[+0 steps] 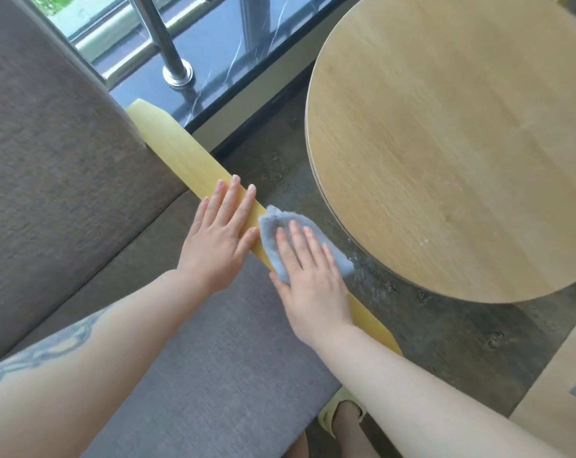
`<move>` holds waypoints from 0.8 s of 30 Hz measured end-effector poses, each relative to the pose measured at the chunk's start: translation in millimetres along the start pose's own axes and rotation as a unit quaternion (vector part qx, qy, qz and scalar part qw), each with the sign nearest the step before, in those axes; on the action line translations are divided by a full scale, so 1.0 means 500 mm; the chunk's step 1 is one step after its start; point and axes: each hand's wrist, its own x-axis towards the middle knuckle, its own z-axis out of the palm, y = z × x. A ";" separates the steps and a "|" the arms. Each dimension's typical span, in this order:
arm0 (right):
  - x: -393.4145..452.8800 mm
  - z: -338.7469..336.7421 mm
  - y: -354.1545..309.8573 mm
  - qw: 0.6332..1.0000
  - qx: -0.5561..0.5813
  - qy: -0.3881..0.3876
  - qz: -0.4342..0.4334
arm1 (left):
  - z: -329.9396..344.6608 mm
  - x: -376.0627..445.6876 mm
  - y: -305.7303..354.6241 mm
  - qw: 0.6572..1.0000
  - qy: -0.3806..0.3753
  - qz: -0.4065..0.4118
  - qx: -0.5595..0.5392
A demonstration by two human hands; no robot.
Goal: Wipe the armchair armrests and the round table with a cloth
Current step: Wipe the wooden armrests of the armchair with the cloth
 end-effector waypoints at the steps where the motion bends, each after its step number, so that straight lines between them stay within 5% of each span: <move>1: 0.021 0.004 -0.026 1.000 -0.004 0.005 -0.007 | -0.006 0.008 -0.013 1.000 0.006 -0.008 0.002; 8: -0.048 0.001 0.056 0.989 -0.063 -0.021 -0.133 | -0.052 0.048 -0.085 0.990 0.029 -0.125 -0.054; 12: 0.101 -0.003 -0.052 0.996 -0.032 0.005 -0.080 | -0.060 0.050 -0.097 0.990 0.027 -0.107 -0.085; 19: 0.185 -0.047 -0.074 0.982 -0.070 -0.079 -0.155 | -0.075 0.041 -0.162 0.991 0.049 -0.091 -0.089; 24: 0.354 -0.076 -0.180 0.986 -0.065 -0.108 -0.112 | -0.079 0.052 -0.171 0.973 0.062 -0.049 -0.217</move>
